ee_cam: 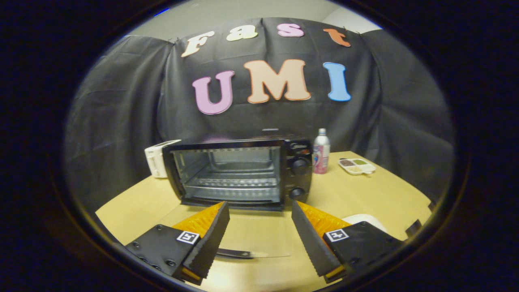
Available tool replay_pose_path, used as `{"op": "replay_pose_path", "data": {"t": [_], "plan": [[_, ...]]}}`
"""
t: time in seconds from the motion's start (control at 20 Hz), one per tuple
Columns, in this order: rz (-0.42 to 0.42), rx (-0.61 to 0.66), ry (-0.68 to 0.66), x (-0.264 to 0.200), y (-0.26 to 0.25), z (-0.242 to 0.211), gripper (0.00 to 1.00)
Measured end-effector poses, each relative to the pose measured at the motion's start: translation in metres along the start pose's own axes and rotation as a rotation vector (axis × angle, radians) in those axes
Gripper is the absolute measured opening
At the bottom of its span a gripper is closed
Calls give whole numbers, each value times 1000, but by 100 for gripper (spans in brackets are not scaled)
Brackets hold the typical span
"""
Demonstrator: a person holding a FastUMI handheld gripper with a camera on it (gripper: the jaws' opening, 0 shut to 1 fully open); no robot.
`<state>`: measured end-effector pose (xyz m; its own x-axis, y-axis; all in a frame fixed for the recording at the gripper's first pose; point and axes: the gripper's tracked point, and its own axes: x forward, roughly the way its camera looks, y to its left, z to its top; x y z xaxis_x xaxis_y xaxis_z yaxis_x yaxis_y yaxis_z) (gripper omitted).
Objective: Open the toaster oven, put the food inside, and close the toaster oven door.
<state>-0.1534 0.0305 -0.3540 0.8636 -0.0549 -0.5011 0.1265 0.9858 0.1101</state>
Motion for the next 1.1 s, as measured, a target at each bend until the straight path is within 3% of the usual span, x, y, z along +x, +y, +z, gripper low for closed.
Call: {"op": "replay_pose_path", "data": {"t": [0.3,0.5,0.7,0.95,1.05,1.1], "plan": [[-159,-71,55,-9,-102,-9,97],[-207,-77,136,-8,-143,-37,97],[-147,-31,246,-3,-138,-75,97],[-164,-69,377,12,-152,-118,98],[-131,-17,391,16,-147,-123,98],[-111,18,399,18,-142,-127,89]]}}
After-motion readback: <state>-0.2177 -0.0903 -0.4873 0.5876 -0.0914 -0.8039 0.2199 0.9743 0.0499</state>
